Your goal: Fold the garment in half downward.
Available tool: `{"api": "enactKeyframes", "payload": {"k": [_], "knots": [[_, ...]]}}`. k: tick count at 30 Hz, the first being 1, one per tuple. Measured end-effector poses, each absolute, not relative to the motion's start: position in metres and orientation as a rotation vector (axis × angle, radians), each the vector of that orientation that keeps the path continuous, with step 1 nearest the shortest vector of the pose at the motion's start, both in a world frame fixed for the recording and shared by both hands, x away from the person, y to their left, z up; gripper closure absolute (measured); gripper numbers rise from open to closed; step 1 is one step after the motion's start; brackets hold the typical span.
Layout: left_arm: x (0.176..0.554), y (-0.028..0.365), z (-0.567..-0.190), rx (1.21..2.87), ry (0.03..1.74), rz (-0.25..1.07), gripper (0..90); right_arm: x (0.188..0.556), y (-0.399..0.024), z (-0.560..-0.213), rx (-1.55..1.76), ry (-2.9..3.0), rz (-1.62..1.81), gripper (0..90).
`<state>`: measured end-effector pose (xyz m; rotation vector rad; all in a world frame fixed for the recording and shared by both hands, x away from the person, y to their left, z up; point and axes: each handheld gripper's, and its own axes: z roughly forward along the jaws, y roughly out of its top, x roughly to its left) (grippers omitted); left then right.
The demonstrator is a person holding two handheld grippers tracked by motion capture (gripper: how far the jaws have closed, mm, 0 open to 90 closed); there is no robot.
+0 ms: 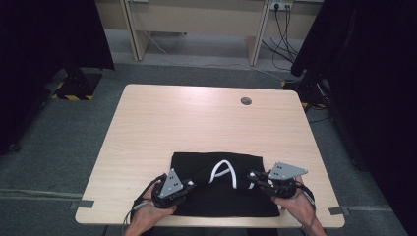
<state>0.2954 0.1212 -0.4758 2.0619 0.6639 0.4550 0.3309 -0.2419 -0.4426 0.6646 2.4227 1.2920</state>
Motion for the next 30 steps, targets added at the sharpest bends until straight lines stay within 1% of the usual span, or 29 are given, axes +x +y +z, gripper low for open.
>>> {"api": "enactKeyframes", "payload": {"k": [6,12,16,23,25,26,27,28,30], "knots": [[0.285,0.123,-0.481,2.115,0.691,0.437,73.0,0.311,-0.249,-0.461,0.696,2.486,1.265,79.6],[0.291,0.115,-0.482,2.149,0.700,0.430,71.7,0.310,-0.252,-0.472,0.729,2.529,1.223,79.6],[0.305,0.109,-0.481,2.151,0.710,0.431,71.6,0.321,-0.254,-0.473,0.754,2.524,1.204,79.7],[0.342,0.097,-0.481,2.138,0.740,0.419,71.0,0.356,-0.262,-0.473,0.830,2.475,1.175,79.7],[0.348,0.095,-0.481,2.126,0.748,0.420,68.9,0.364,-0.264,-0.472,0.841,2.472,1.168,79.0],[0.350,0.095,-0.480,2.124,0.742,0.432,67.0,0.368,-0.265,-0.471,0.847,2.472,1.165,77.6],[0.350,0.095,-0.480,2.125,0.736,0.439,64.8,0.371,-0.265,-0.470,0.852,2.474,1.161,74.3],[0.349,0.096,-0.478,2.117,0.727,0.440,61.5,0.372,-0.266,-0.468,0.865,2.474,1.165,69.6],[0.347,0.097,-0.474,2.077,0.727,0.436,51.4,0.372,-0.266,-0.462,0.883,2.448,1.186,58.7]]}}
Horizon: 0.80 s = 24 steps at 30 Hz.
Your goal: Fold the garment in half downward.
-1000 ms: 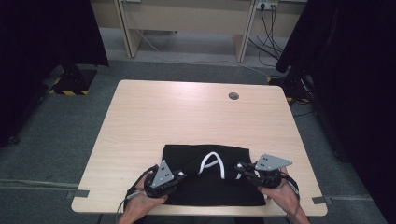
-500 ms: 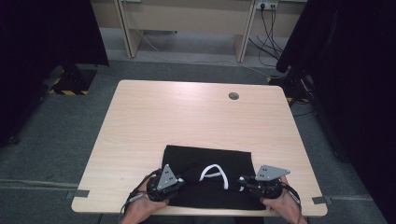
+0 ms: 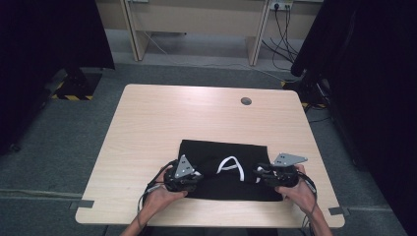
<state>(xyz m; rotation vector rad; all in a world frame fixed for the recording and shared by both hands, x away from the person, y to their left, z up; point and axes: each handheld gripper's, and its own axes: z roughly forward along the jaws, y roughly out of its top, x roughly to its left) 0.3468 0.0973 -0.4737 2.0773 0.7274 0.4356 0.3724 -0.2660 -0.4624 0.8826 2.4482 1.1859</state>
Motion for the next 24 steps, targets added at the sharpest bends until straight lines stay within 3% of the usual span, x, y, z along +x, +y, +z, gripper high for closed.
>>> {"api": "enactKeyframes", "payload": {"k": [4,7,10,13,14,18,19,24], "knots": [[0.343,0.094,-0.463,2.053,0.724,0.415,37.5,0.371,-0.259,-0.445,0.859,2.405,1.237,46.2],[0.345,0.085,-0.462,2.071,0.715,0.411,34.4,0.373,-0.247,-0.437,0.831,2.430,1.217,41.7],[0.354,0.078,-0.464,2.063,0.744,0.401,28.5,0.381,-0.237,-0.437,0.846,2.459,1.168,41.7],[0.368,0.077,-0.467,2.037,0.791,0.323,28.7,0.396,-0.234,-0.442,0.928,2.491,1.134,45.3],[0.371,0.078,-0.469,2.043,0.782,0.315,33.7,0.401,-0.234,-0.444,0.960,2.508,1.130,49.7],[0.373,0.079,-0.470,2.051,0.722,0.281,70.8,0.403,-0.236,-0.450,0.924,2.585,1.150,76.7],[0.371,0.080,-0.468,2.051,0.706,0.286,75.6,0.400,-0.237,-0.448,0.900,2.590,1.172,80.4],[0.354,0.090,-0.454,2.047,0.649,0.313,80.8,0.371,-0.243,-0.431,0.780,2.568,1.241,86.2]]}}
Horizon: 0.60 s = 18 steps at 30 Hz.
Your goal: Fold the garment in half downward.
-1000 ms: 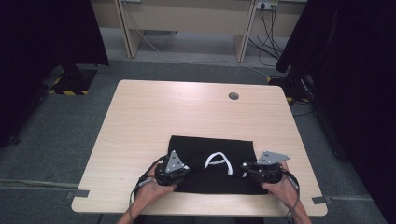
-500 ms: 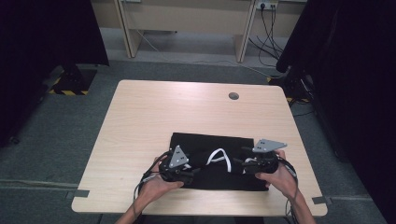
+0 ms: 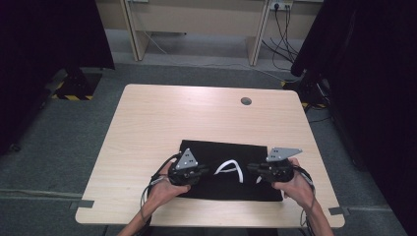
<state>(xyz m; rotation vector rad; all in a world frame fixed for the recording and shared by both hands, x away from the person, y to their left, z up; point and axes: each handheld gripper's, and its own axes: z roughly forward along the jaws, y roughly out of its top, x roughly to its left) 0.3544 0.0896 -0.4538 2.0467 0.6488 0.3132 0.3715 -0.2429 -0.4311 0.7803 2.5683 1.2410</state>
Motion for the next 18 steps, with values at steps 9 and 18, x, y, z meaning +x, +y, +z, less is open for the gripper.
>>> {"api": "enactKeyframes", "payload": {"k": [9,18], "knots": [[0.319,0.103,-0.458,2.070,0.580,0.269,68.3,0.327,-0.258,-0.429,0.721,2.573,1.262,81.4],[0.310,0.103,-0.446,1.931,0.589,0.191,32.1,0.317,-0.278,-0.426,0.852,2.482,1.323,61.4]]}}
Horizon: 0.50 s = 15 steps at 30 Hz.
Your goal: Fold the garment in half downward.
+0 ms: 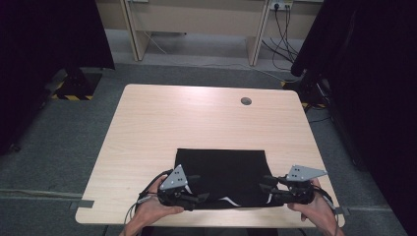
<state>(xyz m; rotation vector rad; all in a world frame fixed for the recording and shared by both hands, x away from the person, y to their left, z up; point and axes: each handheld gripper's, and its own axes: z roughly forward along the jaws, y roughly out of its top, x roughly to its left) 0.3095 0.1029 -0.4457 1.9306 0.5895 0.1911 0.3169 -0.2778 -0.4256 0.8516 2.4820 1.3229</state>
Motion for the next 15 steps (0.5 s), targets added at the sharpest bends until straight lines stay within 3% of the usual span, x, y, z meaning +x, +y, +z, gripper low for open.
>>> {"api": "enactKeyframes", "payload": {"k": [6,15], "knots": [[0.322,0.087,-0.457,2.031,0.755,0.298,29.1,0.329,-0.256,-0.443,0.863,2.507,1.197,57.6],[0.308,0.101,-0.481,2.177,0.728,0.397,28.5,0.329,-0.265,-0.471,0.956,2.512,1.076,55.4]]}}
